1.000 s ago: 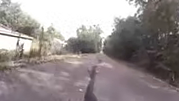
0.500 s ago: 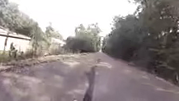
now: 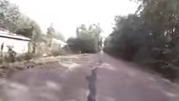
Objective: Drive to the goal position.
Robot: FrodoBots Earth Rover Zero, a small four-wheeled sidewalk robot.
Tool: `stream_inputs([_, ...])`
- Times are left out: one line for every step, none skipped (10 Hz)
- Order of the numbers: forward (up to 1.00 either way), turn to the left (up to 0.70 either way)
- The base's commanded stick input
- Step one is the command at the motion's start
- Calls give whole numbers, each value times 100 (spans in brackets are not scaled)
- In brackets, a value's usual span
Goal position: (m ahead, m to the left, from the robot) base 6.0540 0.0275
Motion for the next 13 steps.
stream_inputs([70,-3])
stream_inputs([70,-3])
stream_inputs([70,-3])
stream_inputs([70,-3])
stream_inputs([70,-3])
stream_inputs([70,-3])
stream_inputs([70,-3])
stream_inputs([70,-3])
stream_inputs([70,-4])
stream_inputs([70,-7])
stream_inputs([70,-15])
stream_inputs([70,-18])
stream_inputs([70,-19])
